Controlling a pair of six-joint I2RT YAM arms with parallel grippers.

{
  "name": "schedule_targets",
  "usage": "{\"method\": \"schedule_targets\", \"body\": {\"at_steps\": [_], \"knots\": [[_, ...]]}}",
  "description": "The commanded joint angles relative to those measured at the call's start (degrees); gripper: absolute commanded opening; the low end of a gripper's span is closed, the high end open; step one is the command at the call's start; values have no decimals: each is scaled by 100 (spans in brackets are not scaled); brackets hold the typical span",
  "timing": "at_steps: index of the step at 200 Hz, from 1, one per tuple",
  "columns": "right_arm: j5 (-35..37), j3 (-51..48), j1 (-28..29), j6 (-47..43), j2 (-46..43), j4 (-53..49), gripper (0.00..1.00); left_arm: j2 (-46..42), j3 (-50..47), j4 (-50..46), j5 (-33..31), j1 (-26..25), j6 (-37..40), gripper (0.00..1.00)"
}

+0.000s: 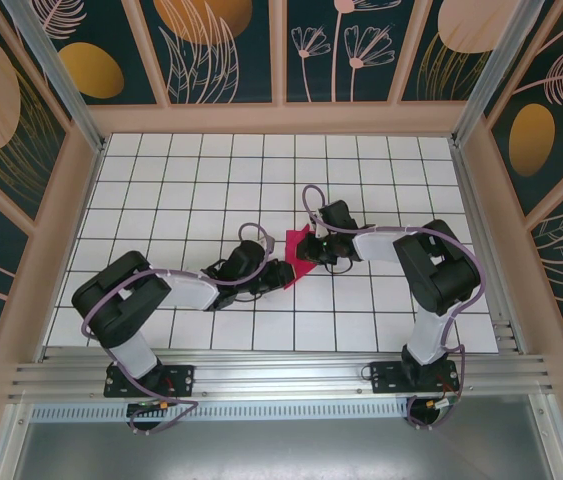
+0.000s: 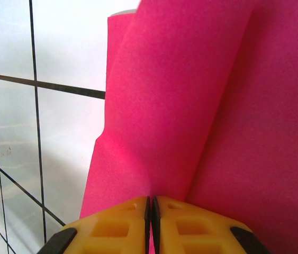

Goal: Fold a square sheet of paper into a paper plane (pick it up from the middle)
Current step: Fourth fold the wing at the center of the table.

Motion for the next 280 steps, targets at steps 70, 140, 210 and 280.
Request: {"method": "schedule_targets", "body": {"at_steps": [70,140,210,280], "knots": [[447,-36,11,15,401,-297,14,307,83,-568,15,-74,23,21],[464,-6,11,6,417,-321,14,419,31,-639,50,-94,-49,21],[470,-24,11,24,456,-310,13,463,-70,-926,-74,-189,-136,21],[489,-66,11,43,444,-296,13,464,-223,-1137,-115,-461,-207,15]]}}
